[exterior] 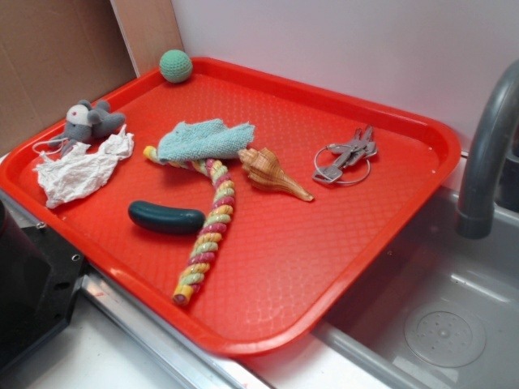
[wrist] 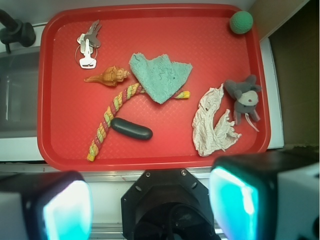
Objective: Grab the gray animal.
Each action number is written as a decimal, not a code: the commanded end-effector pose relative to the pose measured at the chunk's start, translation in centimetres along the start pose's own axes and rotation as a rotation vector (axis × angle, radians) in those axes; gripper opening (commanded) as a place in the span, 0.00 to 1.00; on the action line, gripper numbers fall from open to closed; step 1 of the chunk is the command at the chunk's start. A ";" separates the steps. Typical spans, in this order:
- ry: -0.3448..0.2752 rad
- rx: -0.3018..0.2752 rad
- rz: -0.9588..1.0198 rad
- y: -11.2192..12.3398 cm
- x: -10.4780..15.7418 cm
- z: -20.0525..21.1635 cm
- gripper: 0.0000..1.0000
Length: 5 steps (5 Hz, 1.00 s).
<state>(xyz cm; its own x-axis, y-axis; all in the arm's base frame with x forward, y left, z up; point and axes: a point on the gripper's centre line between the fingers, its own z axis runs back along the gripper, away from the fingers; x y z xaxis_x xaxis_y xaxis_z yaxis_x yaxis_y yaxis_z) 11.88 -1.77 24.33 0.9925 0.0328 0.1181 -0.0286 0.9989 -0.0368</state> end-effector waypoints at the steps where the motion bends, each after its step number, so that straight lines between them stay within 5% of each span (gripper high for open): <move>1: 0.000 0.000 0.000 0.0 0.0 0.0 1.00; 3: 0.063 0.054 -0.031 7.5 5.2 -8.3 1.00; 5: 0.059 0.117 -0.011 14.0 6.9 -12.5 1.00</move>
<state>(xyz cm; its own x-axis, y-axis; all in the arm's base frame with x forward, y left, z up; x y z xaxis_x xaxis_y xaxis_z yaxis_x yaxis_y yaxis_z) 19.73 11.49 11.38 0.9991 0.0188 0.0371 -0.0210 0.9981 0.0586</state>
